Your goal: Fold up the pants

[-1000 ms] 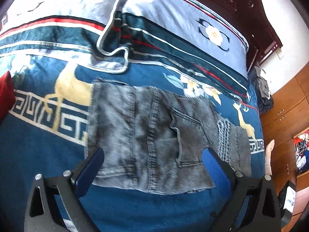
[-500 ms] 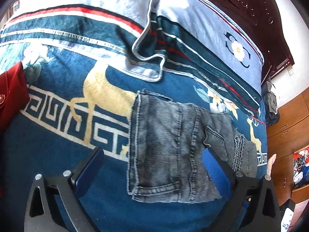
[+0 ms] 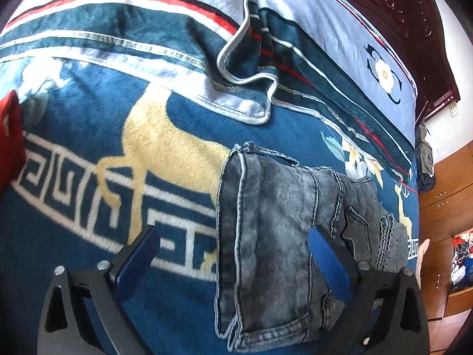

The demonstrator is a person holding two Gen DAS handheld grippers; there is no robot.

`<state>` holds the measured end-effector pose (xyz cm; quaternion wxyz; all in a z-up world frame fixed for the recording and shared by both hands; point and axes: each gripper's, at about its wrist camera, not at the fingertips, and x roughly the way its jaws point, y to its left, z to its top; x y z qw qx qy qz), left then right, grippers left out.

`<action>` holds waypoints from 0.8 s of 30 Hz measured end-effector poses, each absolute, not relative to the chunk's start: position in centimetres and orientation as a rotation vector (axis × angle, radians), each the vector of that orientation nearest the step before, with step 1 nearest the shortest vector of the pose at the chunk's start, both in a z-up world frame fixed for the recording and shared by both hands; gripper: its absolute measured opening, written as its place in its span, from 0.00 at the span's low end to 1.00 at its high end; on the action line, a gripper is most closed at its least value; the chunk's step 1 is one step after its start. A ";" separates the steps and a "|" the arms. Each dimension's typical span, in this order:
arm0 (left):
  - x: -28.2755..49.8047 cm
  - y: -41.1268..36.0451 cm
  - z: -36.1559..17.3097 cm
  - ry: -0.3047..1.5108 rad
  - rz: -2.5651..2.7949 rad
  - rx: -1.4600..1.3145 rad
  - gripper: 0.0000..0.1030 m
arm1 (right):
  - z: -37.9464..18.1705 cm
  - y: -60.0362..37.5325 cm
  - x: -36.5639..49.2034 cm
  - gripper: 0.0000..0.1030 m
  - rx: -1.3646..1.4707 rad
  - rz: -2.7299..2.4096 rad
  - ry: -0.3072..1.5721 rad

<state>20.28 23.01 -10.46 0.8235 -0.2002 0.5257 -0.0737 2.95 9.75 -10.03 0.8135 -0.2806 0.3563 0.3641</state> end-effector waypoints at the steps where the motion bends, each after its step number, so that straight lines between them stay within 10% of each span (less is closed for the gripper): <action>1: 20.5 23.0 -10.6 1.122 -0.164 -0.424 0.93 | -10.3 10.1 3.0 0.78 -0.621 0.774 0.752; 24: 21.0 25.4 -12.9 1.170 -0.252 -0.449 0.85 | -12.6 10.6 5.8 0.68 -0.700 0.759 0.715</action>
